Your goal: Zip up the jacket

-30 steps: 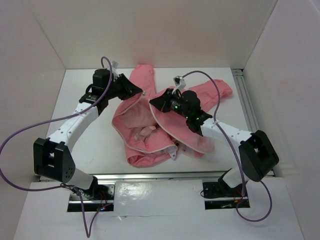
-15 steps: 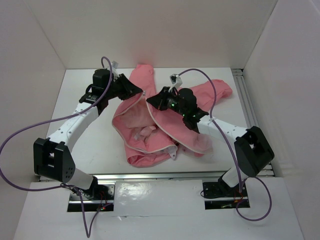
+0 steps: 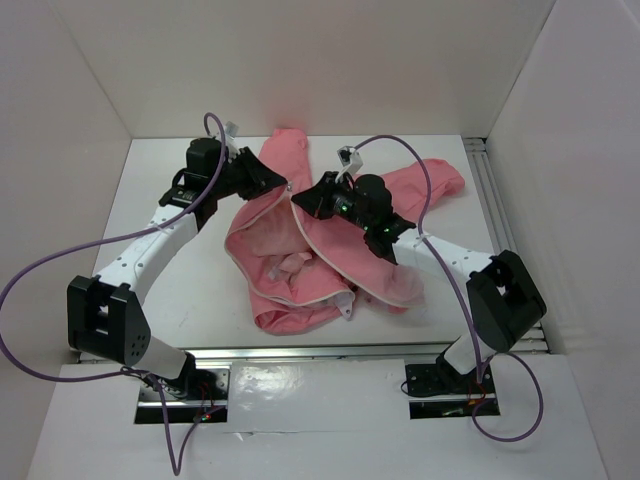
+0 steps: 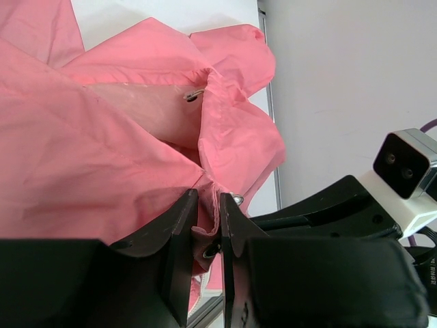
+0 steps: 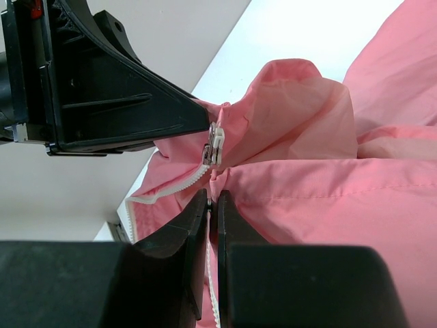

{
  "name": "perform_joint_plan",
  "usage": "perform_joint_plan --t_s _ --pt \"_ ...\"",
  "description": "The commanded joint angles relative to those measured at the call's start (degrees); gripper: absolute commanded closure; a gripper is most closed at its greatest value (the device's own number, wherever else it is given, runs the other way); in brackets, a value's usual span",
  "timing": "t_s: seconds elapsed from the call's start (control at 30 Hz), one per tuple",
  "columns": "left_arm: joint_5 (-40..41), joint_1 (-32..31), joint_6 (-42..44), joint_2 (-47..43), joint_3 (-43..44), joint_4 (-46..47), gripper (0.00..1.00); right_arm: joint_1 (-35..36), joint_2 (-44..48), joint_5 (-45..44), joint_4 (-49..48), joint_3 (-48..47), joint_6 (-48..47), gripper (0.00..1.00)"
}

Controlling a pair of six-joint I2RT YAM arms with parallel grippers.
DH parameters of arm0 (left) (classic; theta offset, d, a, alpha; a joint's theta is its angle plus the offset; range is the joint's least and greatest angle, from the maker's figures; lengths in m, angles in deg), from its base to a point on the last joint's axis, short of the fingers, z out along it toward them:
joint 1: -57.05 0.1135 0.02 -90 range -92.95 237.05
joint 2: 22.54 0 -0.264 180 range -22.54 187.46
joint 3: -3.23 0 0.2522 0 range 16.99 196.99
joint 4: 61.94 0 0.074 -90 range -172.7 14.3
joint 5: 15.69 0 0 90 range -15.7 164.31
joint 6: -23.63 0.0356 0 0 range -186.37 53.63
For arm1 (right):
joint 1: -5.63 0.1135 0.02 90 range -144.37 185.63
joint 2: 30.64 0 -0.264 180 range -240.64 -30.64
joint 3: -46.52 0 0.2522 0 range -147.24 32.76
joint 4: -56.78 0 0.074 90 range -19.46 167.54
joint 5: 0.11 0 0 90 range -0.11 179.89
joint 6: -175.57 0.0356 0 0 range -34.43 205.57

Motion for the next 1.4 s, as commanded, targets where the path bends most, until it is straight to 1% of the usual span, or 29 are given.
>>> perform_joint_plan --t_s 0.0,1.37 --pt "-1.4 -0.3 -1.2 -1.0 -0.1 3.2 1.0 0.6 -0.1 0.6 -4.6 -3.3 -0.9 0.96" --pt "-1.4 -0.3 -2.2 -2.1 -2.3 4.3 1.0 -1.0 0.9 -0.5 -4.6 -1.7 0.7 0.96"
